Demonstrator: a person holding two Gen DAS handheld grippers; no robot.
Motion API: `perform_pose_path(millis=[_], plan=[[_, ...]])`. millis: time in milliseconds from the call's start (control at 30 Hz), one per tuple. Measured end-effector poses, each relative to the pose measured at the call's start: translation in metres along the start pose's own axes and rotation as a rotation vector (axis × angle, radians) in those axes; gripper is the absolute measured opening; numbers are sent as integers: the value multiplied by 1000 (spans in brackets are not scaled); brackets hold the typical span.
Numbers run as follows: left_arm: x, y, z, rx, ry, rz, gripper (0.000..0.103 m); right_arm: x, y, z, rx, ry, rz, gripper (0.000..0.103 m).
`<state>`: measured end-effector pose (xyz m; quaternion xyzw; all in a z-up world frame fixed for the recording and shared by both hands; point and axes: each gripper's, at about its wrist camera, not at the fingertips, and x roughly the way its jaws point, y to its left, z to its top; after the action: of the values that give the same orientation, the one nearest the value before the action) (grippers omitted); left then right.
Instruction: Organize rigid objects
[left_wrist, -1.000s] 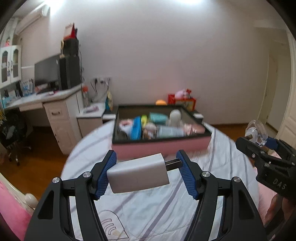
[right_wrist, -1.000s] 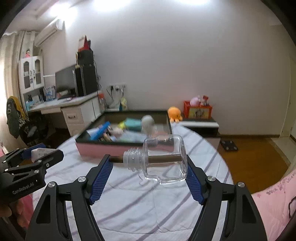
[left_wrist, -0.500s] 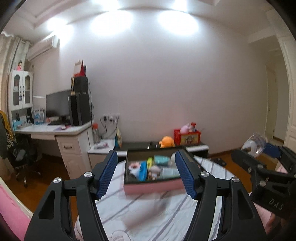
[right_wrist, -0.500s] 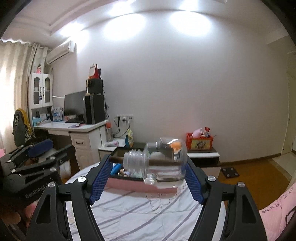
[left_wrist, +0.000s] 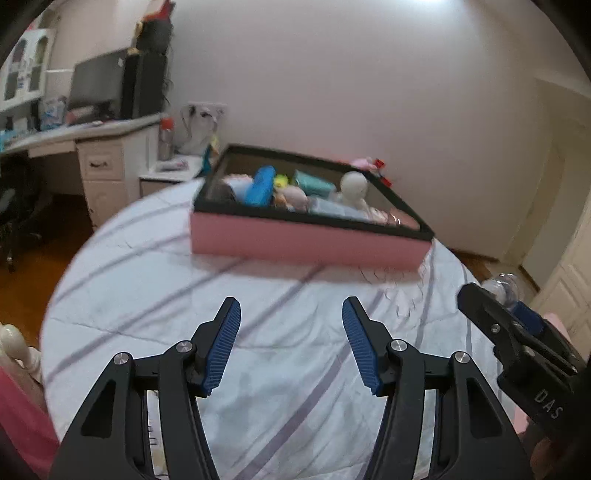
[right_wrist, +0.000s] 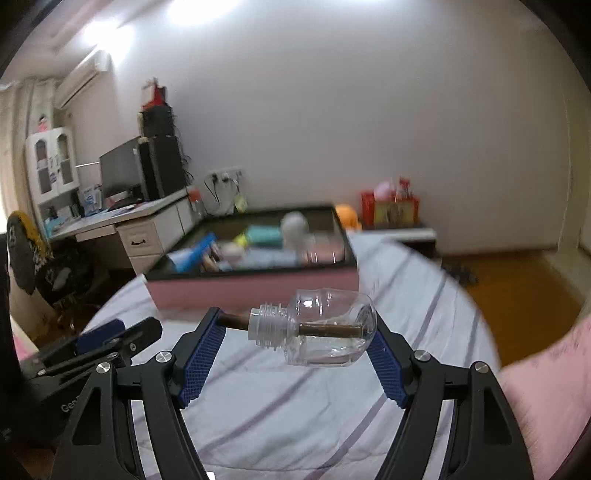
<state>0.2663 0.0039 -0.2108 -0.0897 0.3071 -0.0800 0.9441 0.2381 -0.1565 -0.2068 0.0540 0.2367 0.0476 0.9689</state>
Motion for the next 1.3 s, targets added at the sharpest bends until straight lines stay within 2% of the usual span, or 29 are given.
perform_pose_path(millis=[167, 267, 333, 400, 567, 800, 867, 933, 1033, 1067, 1100, 1133, 1300], plan=[[-10, -8, 3, 60, -26, 18, 64, -9, -10, 4, -1, -22, -16, 76], [-19, -17, -3, 91, -13, -9, 70, -25, -20, 5, -3, -40, -38, 76], [-28, -29, -12, 117, -10, -26, 73, -34, -26, 6, -3, -45, -53, 76], [-37, -43, -23, 147, 0, -56, 84, -45, -32, 3, 1, -47, -63, 76], [-63, -78, -51, 209, 0, -90, 90, -72, -47, -9, 0, -54, -72, 76], [-72, -108, -85, 246, 15, -47, 96, -88, -70, -26, 29, -31, -77, 76], [-63, -109, -92, 232, 61, -65, 96, -88, -74, -30, 40, -19, -73, 76], [-53, -110, -98, 229, 98, -51, 96, -87, -76, -33, 46, -12, -73, 76], [-44, -111, -100, 245, 117, -32, 93, -86, -78, -35, 56, -6, -66, 76], [-42, -111, -98, 246, 121, -32, 83, -85, -79, -35, 56, -3, -67, 76], [-38, -110, -97, 243, 129, -47, 67, -84, -79, -35, 57, -1, -65, 76], [-35, -109, -96, 243, 138, -55, 65, -82, -79, -35, 60, 2, -60, 76], [-32, -101, -90, 245, 136, -61, 64, -77, -77, -35, 55, 8, -51, 76]])
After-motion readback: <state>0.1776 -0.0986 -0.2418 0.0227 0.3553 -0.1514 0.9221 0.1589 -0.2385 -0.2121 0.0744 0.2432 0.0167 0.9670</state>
